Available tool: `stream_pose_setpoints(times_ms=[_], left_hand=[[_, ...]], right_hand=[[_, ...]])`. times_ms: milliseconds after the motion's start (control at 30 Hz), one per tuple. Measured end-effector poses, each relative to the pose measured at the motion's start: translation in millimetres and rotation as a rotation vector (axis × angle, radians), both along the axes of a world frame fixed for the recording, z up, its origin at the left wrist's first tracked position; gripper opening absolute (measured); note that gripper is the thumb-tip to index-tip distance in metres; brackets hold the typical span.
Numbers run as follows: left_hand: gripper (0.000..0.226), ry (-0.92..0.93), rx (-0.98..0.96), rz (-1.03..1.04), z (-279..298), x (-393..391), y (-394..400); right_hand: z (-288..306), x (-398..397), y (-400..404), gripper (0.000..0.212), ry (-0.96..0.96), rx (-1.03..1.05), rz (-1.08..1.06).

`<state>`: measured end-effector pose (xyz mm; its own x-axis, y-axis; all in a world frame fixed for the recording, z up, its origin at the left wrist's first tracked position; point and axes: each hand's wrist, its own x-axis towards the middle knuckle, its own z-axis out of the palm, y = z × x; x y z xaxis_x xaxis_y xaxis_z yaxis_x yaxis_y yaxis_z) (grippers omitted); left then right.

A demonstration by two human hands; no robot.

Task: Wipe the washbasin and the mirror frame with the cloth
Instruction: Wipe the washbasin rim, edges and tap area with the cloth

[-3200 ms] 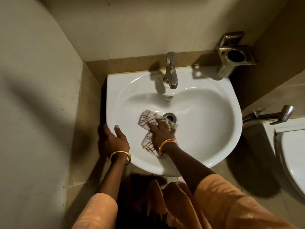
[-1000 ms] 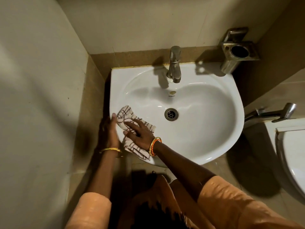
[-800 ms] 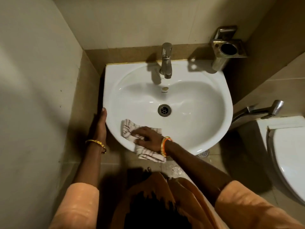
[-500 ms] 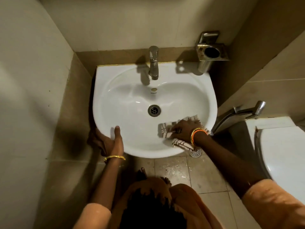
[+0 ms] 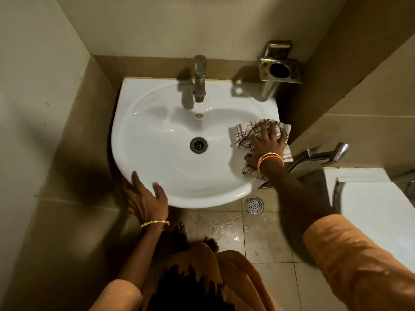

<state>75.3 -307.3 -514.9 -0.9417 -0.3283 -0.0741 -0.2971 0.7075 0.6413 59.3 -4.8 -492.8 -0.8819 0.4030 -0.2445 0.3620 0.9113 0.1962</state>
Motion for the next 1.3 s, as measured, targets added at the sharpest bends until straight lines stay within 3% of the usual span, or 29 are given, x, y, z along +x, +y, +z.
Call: stream_pose_setpoints(times_ms=[300, 433, 600, 733, 833, 900, 1033, 1133, 1200, 1300], left_hand=[[0.058, -0.014, -0.028, 0.05, -4.7, 2.3, 9.3], [0.058, -0.006, -0.025, 0.048, -3.7, 3.5, 9.3], [0.056, -0.006, -0.055, 0.036, -2.9, 4.9, 7.9], [0.054, 0.01, -0.026, 0.043, 7.0, 7.8, 5.1], [0.041, -0.006, 0.099, 0.092, 14.8, -0.1, -8.5], [0.035, -0.054, 0.256, 0.144, 26.7, -8.3, -21.4], [0.035, -0.13, 0.515, 0.252, 63.6, -21.3, -37.5], [0.031, -0.076, 0.559, 0.152, 90.2, -35.4, -38.6], [0.02, -0.03, 0.622, 0.076, 116.2, -51.8, -32.3], [0.006, 0.077, 0.629, -0.036, 161.6, -85.1, -15.1]], right_hand=[[13.2, 44.5, -78.1, 0.091, 0.033, -0.285, -0.369], [14.4, 61.3, -113.5, 0.087, 0.139, -0.38, -0.409], [11.3, 69.4, -167.1, 0.092, 0.061, -0.451, -0.358], [22.1, 69.2, -188.0, 0.073, 0.039, -0.528, -0.332], [32.0, 71.1, -200.9, 0.057, 0.106, -0.651, -0.207], [38.0, 68.8, -207.6, 0.053, 0.161, -0.846, -0.109], [70.8, 24.6, -192.7, 0.033, 0.322, -1.613, -0.457], [101.6, -20.7, -162.0, 0.035, 0.337, -2.15, -0.5], [136.1, -44.6, -142.8, 0.032, 0.386, -2.368, -0.471], [197.6, -73.6, -118.4, 0.031, 0.487, -2.495, -0.281]])
